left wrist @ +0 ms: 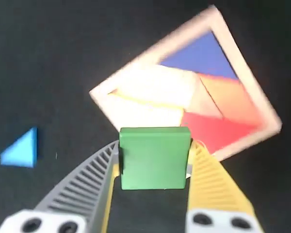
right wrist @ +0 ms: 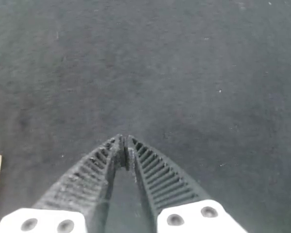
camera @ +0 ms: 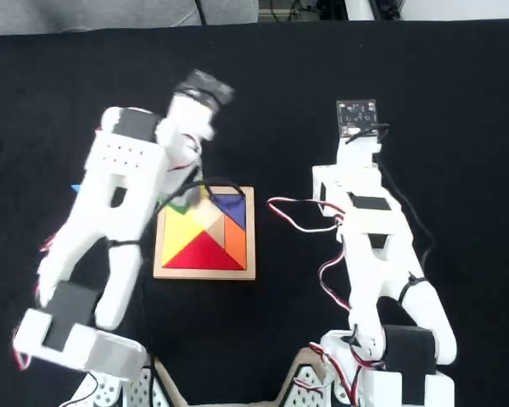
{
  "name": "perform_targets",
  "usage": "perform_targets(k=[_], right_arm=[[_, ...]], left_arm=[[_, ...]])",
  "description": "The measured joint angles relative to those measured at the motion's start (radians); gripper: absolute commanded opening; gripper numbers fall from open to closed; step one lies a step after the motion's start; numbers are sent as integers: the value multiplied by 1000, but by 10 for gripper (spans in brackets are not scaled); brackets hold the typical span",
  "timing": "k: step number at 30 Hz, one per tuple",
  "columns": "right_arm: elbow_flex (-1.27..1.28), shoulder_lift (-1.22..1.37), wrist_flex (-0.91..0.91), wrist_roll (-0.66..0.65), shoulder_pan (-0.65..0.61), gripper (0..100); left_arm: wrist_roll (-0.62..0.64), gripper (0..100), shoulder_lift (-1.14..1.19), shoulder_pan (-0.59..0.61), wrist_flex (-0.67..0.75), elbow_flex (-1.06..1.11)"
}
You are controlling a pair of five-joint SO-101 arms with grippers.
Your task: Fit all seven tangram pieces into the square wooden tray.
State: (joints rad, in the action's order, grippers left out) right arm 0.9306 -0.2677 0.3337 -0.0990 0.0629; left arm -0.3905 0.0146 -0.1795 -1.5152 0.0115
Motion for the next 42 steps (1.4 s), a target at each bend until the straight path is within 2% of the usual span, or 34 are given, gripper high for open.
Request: perform_targets(k=[2, 7, 13, 22, 27, 42], right_arm=[[0, 0, -5, 2, 12, 11], [0, 0, -6, 6, 23, 11], [0, 0, -6, 6, 23, 11], [0, 0, -6, 6, 23, 11], [0, 0, -6, 6, 23, 11], [0, 0, -6, 6, 23, 11]], left_arm=[[-115, 30, 60, -31, 0, -5], [-141, 30, 163, -66, 5, -26], [-207, 30, 210, -74, 80, -29], [-124, 30, 210, -91, 147, -5], [-117, 30, 212, -89, 253, 55], [-114, 33, 293, -64, 324, 68]])
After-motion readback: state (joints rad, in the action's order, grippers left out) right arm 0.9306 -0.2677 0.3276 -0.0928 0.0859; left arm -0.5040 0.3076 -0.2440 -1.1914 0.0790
